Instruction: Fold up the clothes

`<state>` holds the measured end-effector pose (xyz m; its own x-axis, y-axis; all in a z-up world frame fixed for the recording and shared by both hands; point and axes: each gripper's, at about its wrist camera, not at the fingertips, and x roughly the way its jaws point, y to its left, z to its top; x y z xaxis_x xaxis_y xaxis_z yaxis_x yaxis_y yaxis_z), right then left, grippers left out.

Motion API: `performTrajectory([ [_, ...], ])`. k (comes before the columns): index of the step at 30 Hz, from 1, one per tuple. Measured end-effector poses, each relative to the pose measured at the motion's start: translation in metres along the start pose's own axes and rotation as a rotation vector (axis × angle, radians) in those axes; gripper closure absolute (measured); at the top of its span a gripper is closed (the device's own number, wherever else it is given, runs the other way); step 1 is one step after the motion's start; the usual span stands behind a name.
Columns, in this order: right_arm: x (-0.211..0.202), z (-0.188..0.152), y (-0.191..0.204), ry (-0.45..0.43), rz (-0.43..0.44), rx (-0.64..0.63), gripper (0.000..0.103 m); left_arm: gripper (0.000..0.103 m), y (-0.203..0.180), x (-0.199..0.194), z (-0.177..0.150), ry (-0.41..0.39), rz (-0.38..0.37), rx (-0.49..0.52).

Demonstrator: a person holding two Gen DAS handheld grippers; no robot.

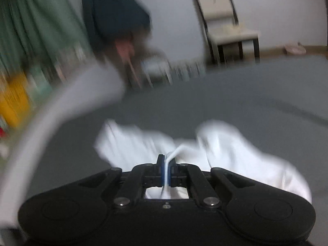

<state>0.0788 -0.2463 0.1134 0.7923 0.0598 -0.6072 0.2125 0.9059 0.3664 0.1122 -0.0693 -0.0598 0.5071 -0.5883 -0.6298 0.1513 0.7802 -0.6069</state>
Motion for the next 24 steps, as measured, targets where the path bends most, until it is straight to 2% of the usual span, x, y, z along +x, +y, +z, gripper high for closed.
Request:
performTrajectory([
  [3,-0.06,0.053,0.015,-0.126,0.091,0.041,0.099,0.0,0.002,-0.009,0.002,-0.041,-0.017,-0.01],
  [7,-0.163,0.111,0.043,-0.431,0.265,0.061,0.1,0.0,0.005,-0.022,0.004,-0.102,-0.041,-0.028],
  [9,-0.216,0.122,0.052,-0.593,0.332,0.058,0.1,0.0,0.007,-0.033,0.006,-0.149,-0.052,-0.044],
  [11,-0.255,0.115,0.049,-0.717,0.384,0.067,0.1,0.0,0.008,-0.042,0.009,-0.192,-0.064,-0.055],
  [12,-0.269,0.11,0.047,-0.749,0.393,0.065,0.099,0.0,0.008,-0.046,0.009,-0.209,-0.071,-0.054],
  [15,-0.277,0.089,0.042,-0.664,0.325,0.002,0.099,0.0,0.007,-0.057,0.009,-0.261,-0.091,-0.05],
  [17,-0.26,0.064,0.047,-0.511,0.243,-0.148,0.099,0.0,0.007,-0.063,0.009,-0.285,-0.095,-0.055],
  [19,-0.222,0.027,0.049,-0.276,0.154,-0.224,0.099,0.0,0.01,-0.065,0.01,-0.282,-0.097,-0.074],
  [22,-0.148,-0.054,0.038,0.149,0.067,-0.259,0.099,0.0,0.011,-0.066,0.011,-0.278,-0.098,-0.088],
  [24,-0.114,-0.108,0.035,0.335,0.026,-0.329,0.099,0.0,0.011,-0.066,0.011,-0.28,-0.096,-0.084],
])
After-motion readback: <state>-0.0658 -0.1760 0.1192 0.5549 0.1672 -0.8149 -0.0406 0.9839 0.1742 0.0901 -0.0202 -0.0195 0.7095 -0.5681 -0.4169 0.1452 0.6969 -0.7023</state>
